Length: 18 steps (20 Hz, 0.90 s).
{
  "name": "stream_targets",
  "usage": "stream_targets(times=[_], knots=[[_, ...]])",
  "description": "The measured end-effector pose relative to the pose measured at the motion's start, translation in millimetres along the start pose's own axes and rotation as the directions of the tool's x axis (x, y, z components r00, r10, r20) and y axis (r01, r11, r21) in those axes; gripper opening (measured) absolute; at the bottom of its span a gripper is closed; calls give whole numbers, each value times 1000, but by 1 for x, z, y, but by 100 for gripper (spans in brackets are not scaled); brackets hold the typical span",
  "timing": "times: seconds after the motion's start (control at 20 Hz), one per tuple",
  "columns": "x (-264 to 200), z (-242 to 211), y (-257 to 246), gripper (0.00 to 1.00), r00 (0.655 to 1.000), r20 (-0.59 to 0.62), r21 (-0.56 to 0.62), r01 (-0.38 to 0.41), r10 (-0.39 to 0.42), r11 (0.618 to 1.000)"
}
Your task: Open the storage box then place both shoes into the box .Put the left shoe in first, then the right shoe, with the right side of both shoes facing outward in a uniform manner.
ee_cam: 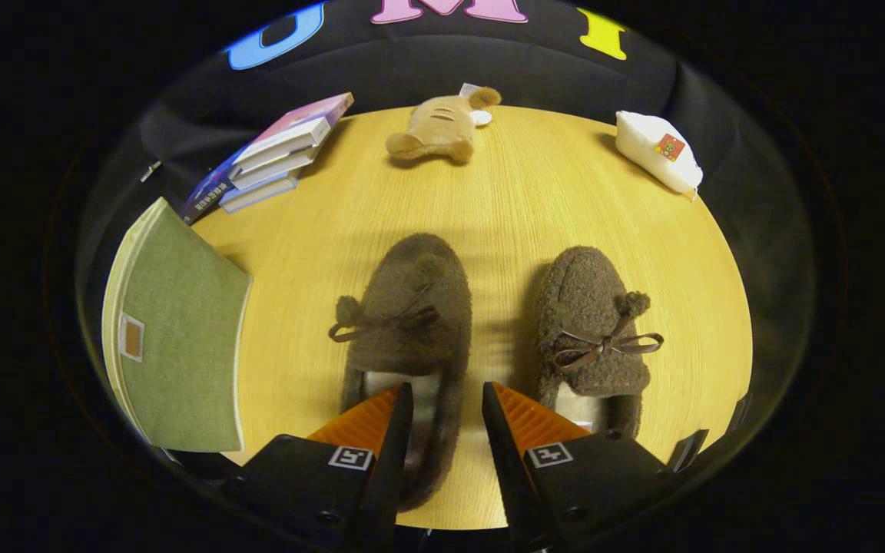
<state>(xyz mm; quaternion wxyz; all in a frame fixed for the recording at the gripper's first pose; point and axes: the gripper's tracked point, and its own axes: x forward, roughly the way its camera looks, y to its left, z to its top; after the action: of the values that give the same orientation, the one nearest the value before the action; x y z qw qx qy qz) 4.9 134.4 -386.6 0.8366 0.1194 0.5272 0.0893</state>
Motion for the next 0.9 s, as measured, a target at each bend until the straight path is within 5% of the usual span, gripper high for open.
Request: stream_targets(times=[0.1, 0.25, 0.9], knots=[[3, -3, 7, 43, 999, -25, 59, -35, 37, 998], [1, -1, 1, 8, 999, -36, 121, -23, 28, 992], [-58, 18, 16, 5, 995, 0, 212, -96, 98, 973]])
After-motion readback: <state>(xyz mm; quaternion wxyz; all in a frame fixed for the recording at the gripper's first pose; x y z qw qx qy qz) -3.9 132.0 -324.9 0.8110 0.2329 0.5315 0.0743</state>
